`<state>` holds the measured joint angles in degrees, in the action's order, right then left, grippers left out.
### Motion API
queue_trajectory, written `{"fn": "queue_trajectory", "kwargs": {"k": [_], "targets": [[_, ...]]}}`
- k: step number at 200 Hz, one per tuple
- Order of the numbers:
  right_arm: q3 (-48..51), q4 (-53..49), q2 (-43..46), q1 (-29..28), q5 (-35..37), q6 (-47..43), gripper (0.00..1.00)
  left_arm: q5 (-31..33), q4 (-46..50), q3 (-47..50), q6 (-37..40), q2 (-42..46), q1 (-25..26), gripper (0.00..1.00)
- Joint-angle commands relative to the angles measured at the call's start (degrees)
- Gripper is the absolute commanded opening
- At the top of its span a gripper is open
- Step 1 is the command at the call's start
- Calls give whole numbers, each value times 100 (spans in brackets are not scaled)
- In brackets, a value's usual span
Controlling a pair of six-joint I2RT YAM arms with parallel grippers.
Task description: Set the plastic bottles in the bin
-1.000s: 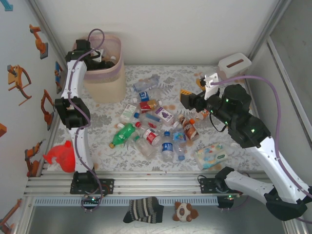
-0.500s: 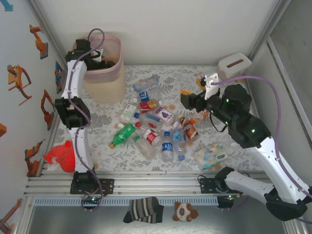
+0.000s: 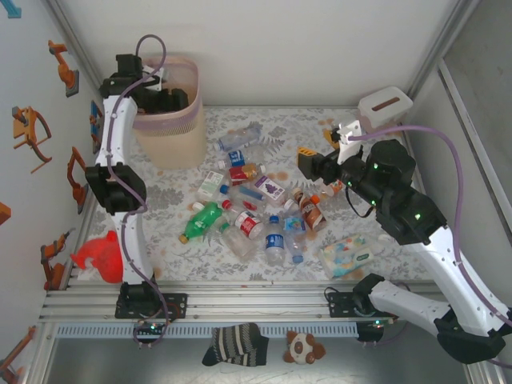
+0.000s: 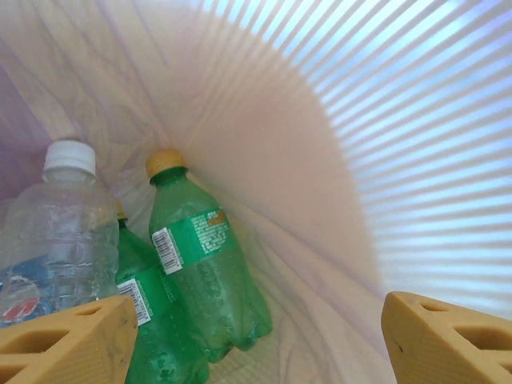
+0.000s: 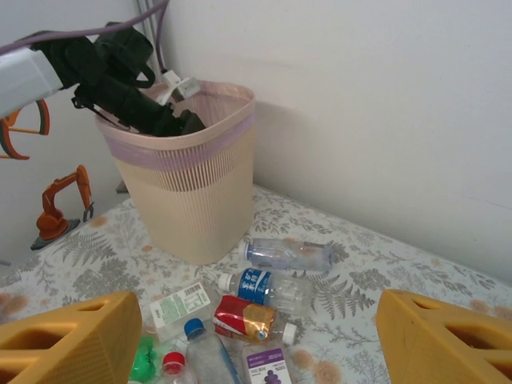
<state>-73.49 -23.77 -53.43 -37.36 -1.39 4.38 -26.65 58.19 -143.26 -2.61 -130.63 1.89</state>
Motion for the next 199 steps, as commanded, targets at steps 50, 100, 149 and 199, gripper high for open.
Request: {"fn": "queue_trajectory", "kwargs": {"k": [50, 100, 149, 199], "targets": [[-472, -629, -286, -13, 945, 162, 76, -127, -419, 354, 59, 1318, 65, 78], [-551, -1078, -600, 68, 1192, 508, 76, -109, -1909, 2724, 45, 2937, 197, 78], [-504, -1439, -830, 454, 971, 989, 76, -120, -3422, 5238, -168, 4680, 241, 78], [-325, -1539, -1006, 760, 637, 1299, 75, 322, -3102, 6667, 299, 5771, 505, 76]]}}
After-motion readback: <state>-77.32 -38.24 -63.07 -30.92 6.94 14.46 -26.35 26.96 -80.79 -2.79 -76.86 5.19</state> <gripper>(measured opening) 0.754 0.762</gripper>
